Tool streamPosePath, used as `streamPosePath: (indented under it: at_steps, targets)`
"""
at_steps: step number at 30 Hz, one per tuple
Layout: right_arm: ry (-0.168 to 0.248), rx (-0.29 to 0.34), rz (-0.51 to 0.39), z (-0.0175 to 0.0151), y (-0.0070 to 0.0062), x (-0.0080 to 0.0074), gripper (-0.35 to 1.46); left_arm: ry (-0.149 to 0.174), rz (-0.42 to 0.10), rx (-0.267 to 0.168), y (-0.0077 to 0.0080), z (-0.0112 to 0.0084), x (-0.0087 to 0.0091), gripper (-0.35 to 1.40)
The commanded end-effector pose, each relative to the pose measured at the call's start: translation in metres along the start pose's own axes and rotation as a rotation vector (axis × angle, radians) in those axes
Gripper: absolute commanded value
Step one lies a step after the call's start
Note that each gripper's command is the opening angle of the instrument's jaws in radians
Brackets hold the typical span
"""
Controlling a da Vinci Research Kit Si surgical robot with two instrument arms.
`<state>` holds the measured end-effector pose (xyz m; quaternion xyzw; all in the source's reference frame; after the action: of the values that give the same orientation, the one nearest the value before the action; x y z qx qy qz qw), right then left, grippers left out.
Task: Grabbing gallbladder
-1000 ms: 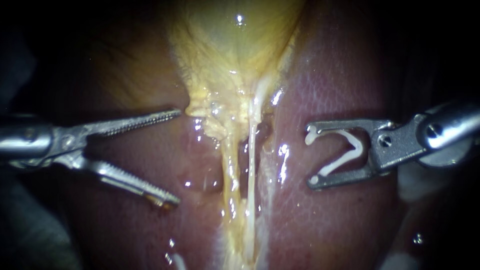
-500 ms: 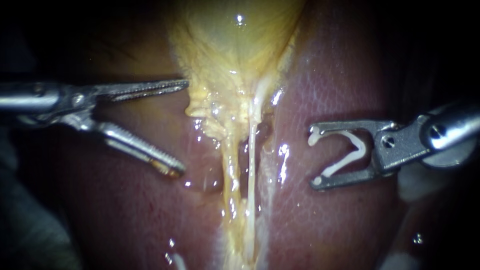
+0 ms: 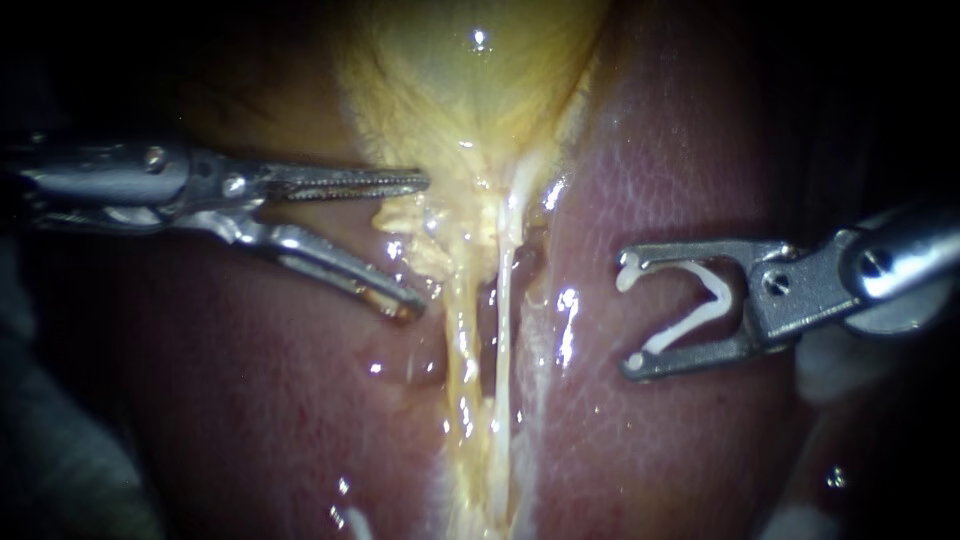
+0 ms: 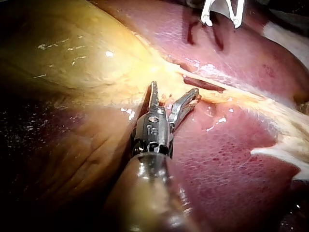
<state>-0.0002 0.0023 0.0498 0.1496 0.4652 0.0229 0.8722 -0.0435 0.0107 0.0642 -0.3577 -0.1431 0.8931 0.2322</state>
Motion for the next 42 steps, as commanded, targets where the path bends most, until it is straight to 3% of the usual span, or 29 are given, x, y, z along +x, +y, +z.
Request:
streamPosePath:
  at_steps: [1,5,13,25,30,37,42]
  targets:
    - [0.0,0.0,0.0,0.0,0.0,0.0,0.5,0.001,-0.011,0.0,-0.0001,0.0,0.0,0.44]
    - [0.0,0.0,0.0,0.0,0.0,0.0,0.5,-0.022,-0.051,-0.001,-0.0005,0.0,-0.0002,0.22]
    - [0.0,0.0,0.0,0.0001,0.0,0.0,0.5,-0.022,-0.107,0.003,-0.0003,-0.0005,0.0003,-0.03]
    - [0.0,0.0,0.0,0.0001,0.0,0.0,0.5,-0.022,-0.148,0.002,0.0002,-0.0012,0.0012,-0.33]
    - [0.0,0.0,0.0,0.0001,0.0,0.0,0.5,-0.021,-0.179,0.011,0.0003,-0.0019,0.0015,-0.35]
    - [0.0,0.0,0.0,0.0001,0.0,0.0,0.5,-0.024,-0.226,0.024,0.0008,-0.0042,0.0036,-0.35]
    - [0.0,0.0,0.0,0.0001,0.0,0.0,0.5,0.008,-0.243,0.028,0.0007,-0.0068,0.005,-0.35]
